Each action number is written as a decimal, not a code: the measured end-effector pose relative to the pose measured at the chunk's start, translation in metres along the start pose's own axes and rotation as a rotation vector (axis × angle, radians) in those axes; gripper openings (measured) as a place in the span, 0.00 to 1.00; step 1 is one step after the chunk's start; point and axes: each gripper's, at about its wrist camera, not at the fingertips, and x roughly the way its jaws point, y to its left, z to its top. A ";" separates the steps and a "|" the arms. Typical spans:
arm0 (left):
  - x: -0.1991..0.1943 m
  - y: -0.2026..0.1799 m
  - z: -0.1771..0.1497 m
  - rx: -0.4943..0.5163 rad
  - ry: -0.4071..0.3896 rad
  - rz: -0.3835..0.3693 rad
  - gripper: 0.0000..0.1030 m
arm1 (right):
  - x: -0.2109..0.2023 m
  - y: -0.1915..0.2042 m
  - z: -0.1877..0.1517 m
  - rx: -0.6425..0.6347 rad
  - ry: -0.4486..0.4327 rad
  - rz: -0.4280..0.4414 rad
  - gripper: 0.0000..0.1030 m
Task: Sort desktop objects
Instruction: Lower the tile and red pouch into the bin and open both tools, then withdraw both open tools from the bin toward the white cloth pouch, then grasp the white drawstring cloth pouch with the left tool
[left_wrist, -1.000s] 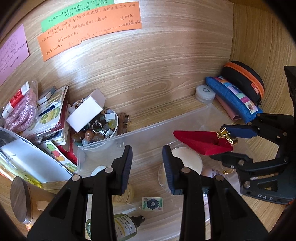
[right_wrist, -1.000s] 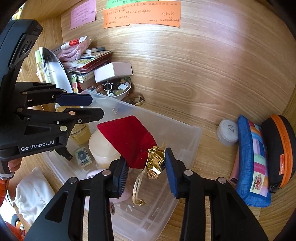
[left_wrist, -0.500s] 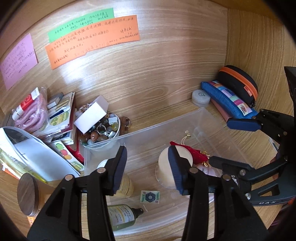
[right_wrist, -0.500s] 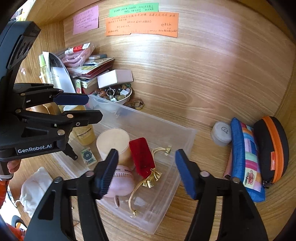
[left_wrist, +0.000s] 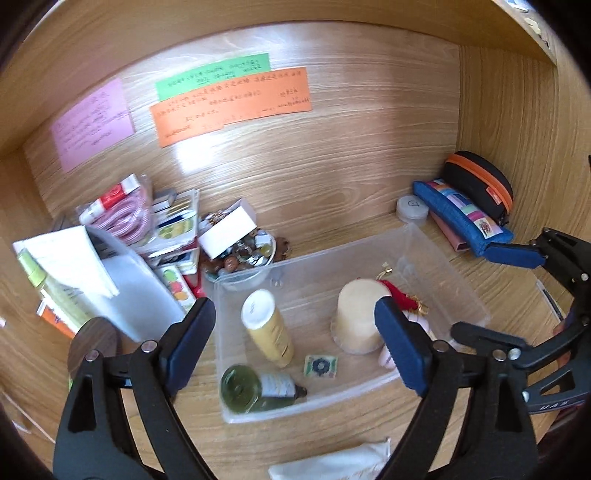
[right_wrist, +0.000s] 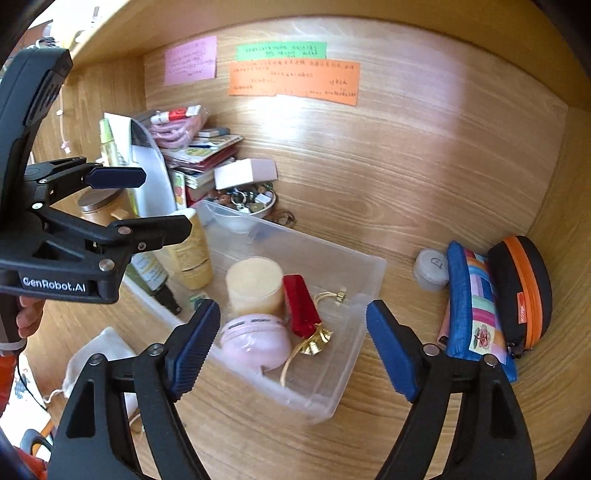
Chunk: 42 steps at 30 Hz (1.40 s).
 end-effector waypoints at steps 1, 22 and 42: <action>-0.004 0.002 -0.005 -0.002 0.001 0.007 0.89 | -0.004 0.003 -0.002 -0.002 -0.007 0.002 0.77; -0.036 0.013 -0.097 -0.065 0.112 -0.069 0.93 | -0.046 0.029 -0.053 0.083 -0.026 0.051 0.78; -0.011 -0.017 -0.149 -0.122 0.296 -0.287 0.93 | -0.039 0.055 -0.080 0.045 0.021 0.093 0.78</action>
